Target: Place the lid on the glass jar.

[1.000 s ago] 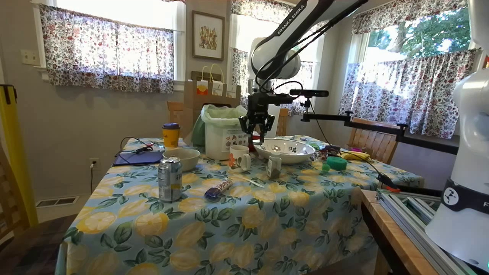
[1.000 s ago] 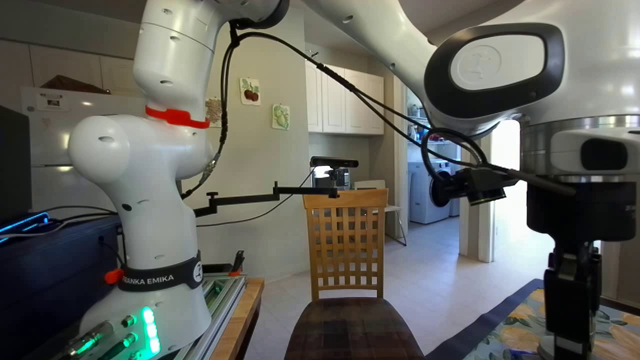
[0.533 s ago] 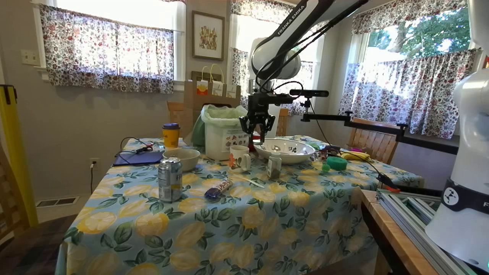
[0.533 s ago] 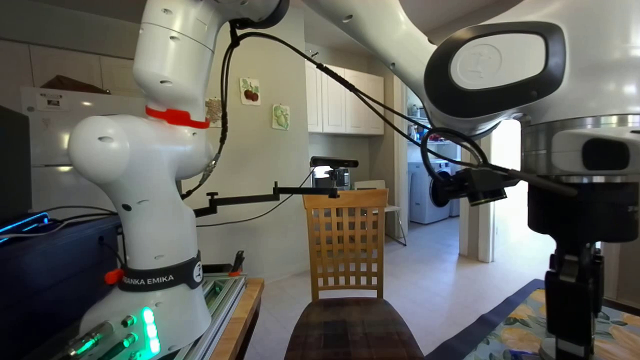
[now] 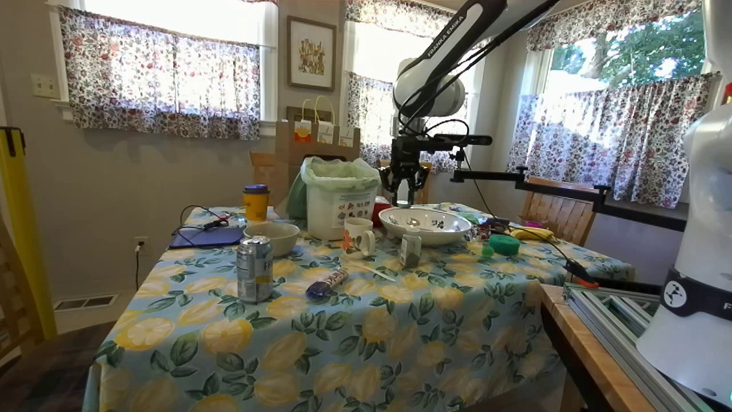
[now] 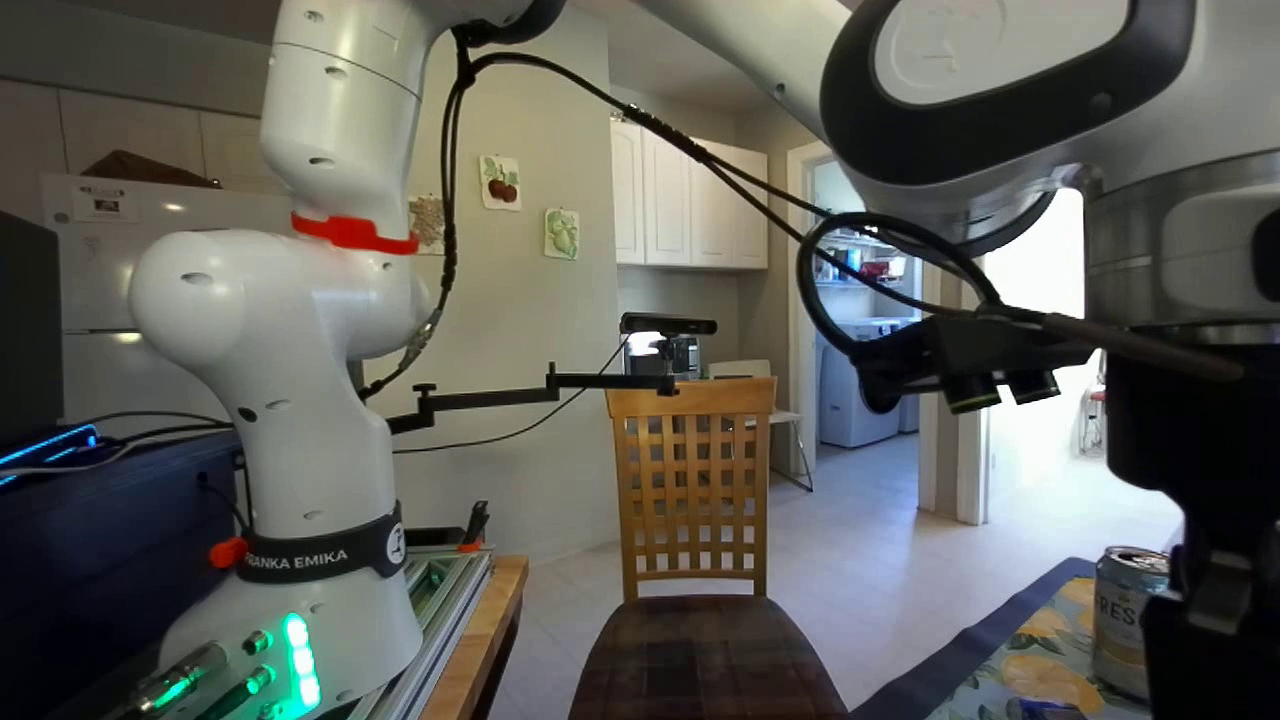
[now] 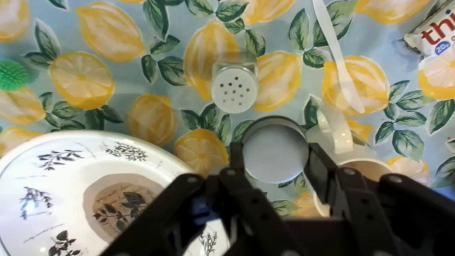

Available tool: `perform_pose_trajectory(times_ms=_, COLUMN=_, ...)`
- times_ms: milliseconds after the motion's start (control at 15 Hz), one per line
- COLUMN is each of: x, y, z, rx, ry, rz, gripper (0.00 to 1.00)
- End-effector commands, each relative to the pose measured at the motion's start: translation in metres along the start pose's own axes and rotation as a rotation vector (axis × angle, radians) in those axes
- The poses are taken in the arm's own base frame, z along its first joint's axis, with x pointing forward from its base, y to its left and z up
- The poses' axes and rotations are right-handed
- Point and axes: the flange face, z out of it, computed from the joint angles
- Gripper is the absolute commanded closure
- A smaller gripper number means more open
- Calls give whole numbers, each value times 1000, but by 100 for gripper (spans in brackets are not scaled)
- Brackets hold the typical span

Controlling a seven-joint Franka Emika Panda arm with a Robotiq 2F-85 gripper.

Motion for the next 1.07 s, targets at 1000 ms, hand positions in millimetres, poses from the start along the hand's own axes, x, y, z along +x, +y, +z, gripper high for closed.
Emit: perform_pose_trajectory(times_ms=1000, x=-33, y=33, z=32, rx=-1, ry=-10, rz=20, gripper=78)
